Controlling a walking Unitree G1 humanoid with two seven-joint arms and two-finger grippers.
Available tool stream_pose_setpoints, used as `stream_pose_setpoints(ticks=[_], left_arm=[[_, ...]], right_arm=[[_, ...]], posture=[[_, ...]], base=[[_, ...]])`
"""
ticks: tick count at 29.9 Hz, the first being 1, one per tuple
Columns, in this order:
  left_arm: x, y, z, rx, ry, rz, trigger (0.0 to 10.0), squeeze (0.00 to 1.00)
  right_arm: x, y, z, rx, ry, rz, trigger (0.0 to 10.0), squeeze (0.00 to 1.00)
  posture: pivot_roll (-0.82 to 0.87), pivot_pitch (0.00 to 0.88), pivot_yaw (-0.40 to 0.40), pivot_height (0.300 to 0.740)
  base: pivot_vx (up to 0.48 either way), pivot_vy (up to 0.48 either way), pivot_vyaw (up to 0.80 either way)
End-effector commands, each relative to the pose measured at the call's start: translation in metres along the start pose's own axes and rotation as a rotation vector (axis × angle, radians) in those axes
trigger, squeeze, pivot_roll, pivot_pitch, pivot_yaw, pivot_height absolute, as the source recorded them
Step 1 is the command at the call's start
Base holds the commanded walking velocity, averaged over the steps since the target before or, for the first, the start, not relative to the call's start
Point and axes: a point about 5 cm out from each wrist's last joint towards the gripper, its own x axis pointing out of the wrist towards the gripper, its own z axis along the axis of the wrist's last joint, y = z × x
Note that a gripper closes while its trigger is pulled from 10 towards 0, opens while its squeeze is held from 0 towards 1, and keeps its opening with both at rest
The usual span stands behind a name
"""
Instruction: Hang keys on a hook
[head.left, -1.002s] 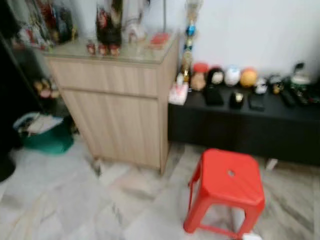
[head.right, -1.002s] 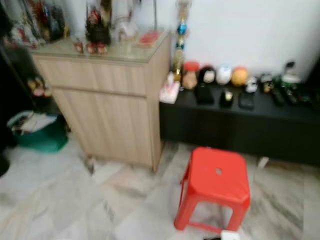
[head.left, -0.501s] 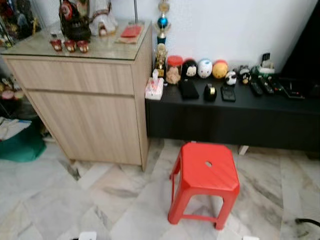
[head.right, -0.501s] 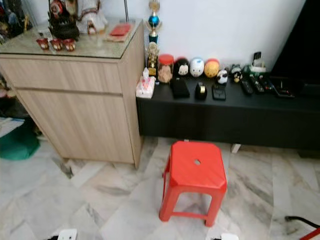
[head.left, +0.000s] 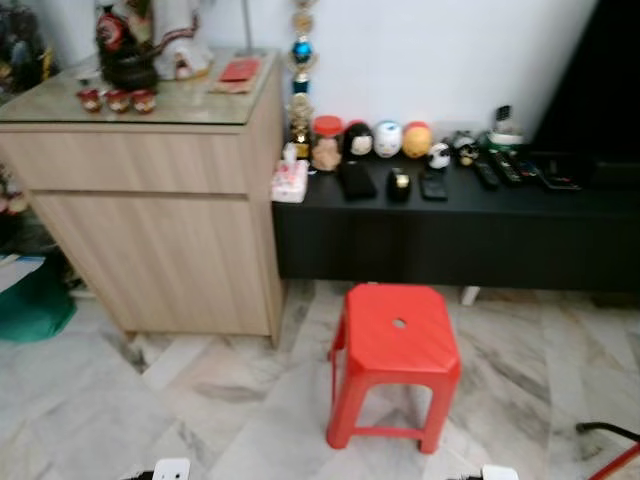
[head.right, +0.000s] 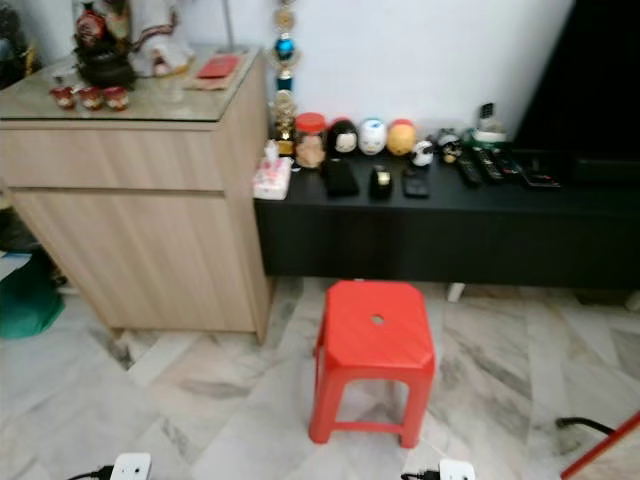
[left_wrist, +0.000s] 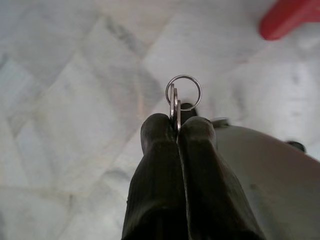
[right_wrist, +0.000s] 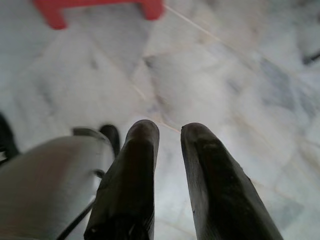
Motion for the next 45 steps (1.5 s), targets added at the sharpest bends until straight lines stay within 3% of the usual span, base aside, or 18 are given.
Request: stream_pose_setpoints(ticks=[1, 45], left_arm=[[0.0001, -0.0023, -0.0004, 0.01, 0.005, -0.01, 10.0, 0.0], [0.0005, -0.002, 0.0003, 0.02, 0.013, -0.027, 10.0, 0.0]], right_arm=[[0.0, -0.0015, 0.0001, 0.005, 0.004, -0.009, 10.0, 0.0], [0.0002, 0.0004, 0.0012, -0.031, 0.01, 0.011, 10.0, 0.0]], posture=[[-0.02, 0.0, -0.05, 0.74], [-0.03, 0.0, -0.047, 0.74]], base=[[0.0, -0.48, -0.77], [0.0, -0.48, -0.03]])
